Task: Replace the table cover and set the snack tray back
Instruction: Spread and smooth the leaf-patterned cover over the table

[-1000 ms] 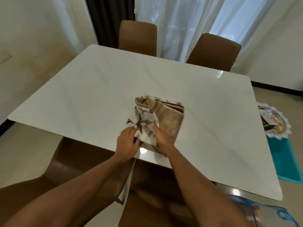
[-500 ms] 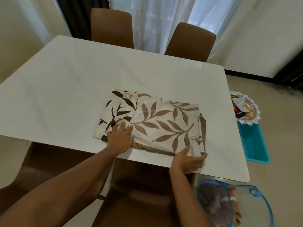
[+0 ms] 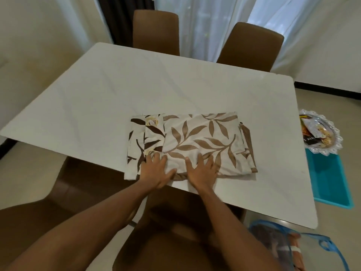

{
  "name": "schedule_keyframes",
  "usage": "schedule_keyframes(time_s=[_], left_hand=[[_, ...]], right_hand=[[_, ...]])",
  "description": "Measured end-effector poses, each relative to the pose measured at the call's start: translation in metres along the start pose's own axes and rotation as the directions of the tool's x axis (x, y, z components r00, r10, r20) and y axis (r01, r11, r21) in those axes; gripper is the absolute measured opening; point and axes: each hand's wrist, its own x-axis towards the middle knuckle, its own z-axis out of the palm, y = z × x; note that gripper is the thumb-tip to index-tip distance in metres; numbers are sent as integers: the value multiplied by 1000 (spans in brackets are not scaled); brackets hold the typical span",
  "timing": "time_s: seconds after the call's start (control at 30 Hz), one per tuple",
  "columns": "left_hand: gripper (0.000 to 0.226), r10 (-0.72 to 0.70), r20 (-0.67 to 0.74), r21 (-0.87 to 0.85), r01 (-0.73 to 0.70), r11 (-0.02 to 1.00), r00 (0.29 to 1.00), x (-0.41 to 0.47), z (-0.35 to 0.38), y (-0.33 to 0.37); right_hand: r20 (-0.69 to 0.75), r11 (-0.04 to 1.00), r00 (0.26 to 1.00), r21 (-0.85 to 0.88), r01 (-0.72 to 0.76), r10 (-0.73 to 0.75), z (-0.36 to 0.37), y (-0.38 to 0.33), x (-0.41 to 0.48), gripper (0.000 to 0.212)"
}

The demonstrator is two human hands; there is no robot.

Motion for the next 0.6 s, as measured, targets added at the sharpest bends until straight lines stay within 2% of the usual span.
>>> schedule_keyframes(time_s=[0.1,0.2,0.23,0.3,0.4,0.43,0.5,0.6], left_hand=[[80,-26,1,-44,26,999,1000,-12,-2,4],[74,-31,35,-142,36,989,999,-17,-10,3],[69,-39,26,-186,43,982,999,-17,-15,-3],[57,-70,-59,-294,50,954,996,-15,-24,-16],[43,-88,-249,-300,9,954,965,2,-29,-59],[42,-97,-281,-264,20,964,955,10,-30,-76],[48,-156,-272,-236,92,968,949,29,-33,-109],[67,-347,-117,-354,287,890,931,52,-35,-150]], right_hand=[[108,990,988,-65,122,-115,-12,-12,41,80],[232,957,941,-98,273,-245,-23,-38,85,75],[202,953,944,-101,286,-262,-23,-48,92,78],[45,941,951,-132,311,-307,-19,-62,91,82],[-117,909,906,-150,390,-408,14,-83,61,60],[-122,912,907,-132,388,-403,28,-87,50,55],[-33,933,938,-121,338,-345,56,-93,34,61],[31,930,953,-210,302,-303,86,-93,27,78]])
